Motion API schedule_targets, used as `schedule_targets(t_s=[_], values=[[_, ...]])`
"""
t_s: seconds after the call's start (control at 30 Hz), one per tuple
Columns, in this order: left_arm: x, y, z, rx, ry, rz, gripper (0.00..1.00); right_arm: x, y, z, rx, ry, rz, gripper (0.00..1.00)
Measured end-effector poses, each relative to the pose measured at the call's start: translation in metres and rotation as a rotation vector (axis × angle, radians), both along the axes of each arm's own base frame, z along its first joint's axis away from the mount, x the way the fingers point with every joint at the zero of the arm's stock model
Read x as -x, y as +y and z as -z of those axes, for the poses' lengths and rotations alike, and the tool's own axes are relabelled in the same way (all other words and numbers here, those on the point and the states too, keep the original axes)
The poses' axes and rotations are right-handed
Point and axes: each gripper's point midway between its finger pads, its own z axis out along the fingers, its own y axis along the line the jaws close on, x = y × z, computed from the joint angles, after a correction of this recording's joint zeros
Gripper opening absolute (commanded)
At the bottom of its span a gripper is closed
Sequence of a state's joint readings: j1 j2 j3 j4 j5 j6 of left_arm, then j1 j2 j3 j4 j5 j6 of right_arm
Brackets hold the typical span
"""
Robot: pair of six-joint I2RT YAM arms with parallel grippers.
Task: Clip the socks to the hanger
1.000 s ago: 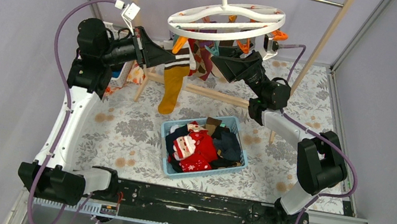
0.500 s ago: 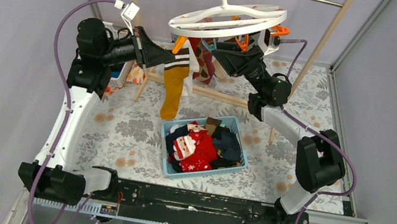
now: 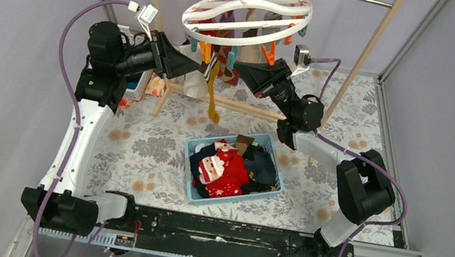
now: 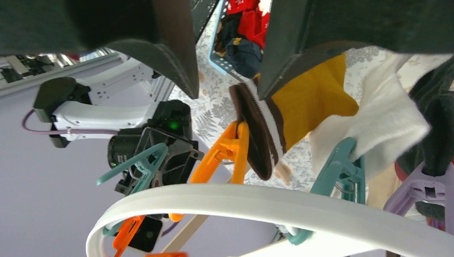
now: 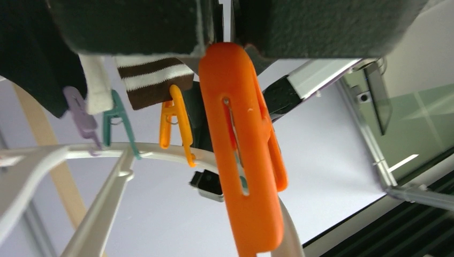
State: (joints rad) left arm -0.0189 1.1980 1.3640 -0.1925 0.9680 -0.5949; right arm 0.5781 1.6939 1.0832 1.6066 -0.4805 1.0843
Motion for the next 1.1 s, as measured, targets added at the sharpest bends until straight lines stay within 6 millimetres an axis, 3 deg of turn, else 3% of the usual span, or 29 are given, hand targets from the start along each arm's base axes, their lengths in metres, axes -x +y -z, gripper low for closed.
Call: schedule_targets(t_s=[0.07,0.3,0.53,0.7,0.87,1.1], values=[[-0.002,0.002,0.002,-0.011,0.005,-0.018,0.67,0.001,0.002,0.005,-0.001,0.005,0.024,0.01],[-0.004,0.011,-0.004,-0.054,-0.026,-0.097,0.7,0.002,-0.001,0.004,-0.017,-0.011,0.112,0.0],[0.009,0.015,-0.03,-0.085,-0.124,-0.123,0.77,0.013,-0.008,-0.009,0.004,-0.047,0.248,0.0],[0.013,0.014,-0.04,-0.104,-0.164,-0.119,0.77,0.026,-0.004,-0.016,0.063,-0.078,0.344,0.0],[-0.002,0.019,-0.034,-0.139,-0.157,-0.162,0.72,0.028,-0.009,-0.017,0.1,-0.1,0.409,0.0],[-0.03,0.025,-0.011,-0.167,-0.083,-0.216,0.7,0.022,-0.007,0.001,0.167,-0.086,0.439,0.0]])
